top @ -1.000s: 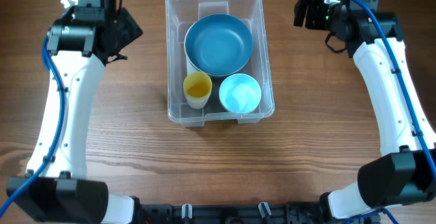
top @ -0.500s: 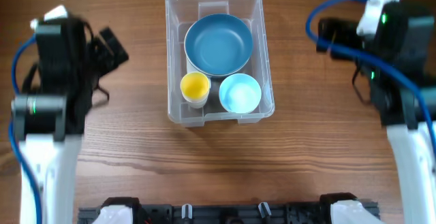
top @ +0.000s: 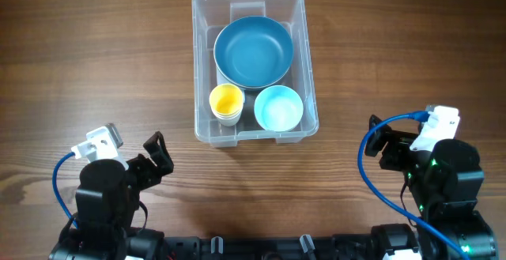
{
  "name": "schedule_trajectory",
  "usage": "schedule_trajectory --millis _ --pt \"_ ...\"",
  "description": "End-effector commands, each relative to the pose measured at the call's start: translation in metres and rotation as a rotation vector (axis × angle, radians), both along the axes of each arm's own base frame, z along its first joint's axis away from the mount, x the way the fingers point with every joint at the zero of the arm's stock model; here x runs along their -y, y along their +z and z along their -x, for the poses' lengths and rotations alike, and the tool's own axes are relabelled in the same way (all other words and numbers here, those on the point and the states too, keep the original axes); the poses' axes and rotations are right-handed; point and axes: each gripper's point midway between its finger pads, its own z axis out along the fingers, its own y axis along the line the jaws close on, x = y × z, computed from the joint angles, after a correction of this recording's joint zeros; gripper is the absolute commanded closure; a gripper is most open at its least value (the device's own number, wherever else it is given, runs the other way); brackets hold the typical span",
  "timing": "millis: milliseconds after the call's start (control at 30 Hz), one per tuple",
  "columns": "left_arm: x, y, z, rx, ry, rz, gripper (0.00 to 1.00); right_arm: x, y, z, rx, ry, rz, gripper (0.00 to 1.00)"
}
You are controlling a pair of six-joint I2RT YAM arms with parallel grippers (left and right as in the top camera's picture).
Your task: Pack container
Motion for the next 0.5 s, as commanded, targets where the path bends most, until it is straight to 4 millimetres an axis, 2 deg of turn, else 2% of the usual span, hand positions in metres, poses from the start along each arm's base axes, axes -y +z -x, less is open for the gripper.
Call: schedule_trajectory --millis 0,233,333,467 --pt "0.002 -0.002 0.000 -0.001 -0.004 0.010 0.00 0.003 -0.008 -0.002 -0.027 -0.022 0.001 0.00" --pt "0.002 -0.002 0.000 -0.001 -0.005 0.011 0.00 0.003 -0.007 0.001 -0.022 -0.007 0.025 0.00" --pt "0.002 -0.002 0.000 -0.001 -0.004 0.010 0.00 0.003 0.011 0.017 0.125 0.015 0.043 0.00" --pt "0.002 -0.002 0.000 -0.001 -0.004 0.011 0.00 -0.009 -0.001 0.024 0.345 0.096 0.045 0.00"
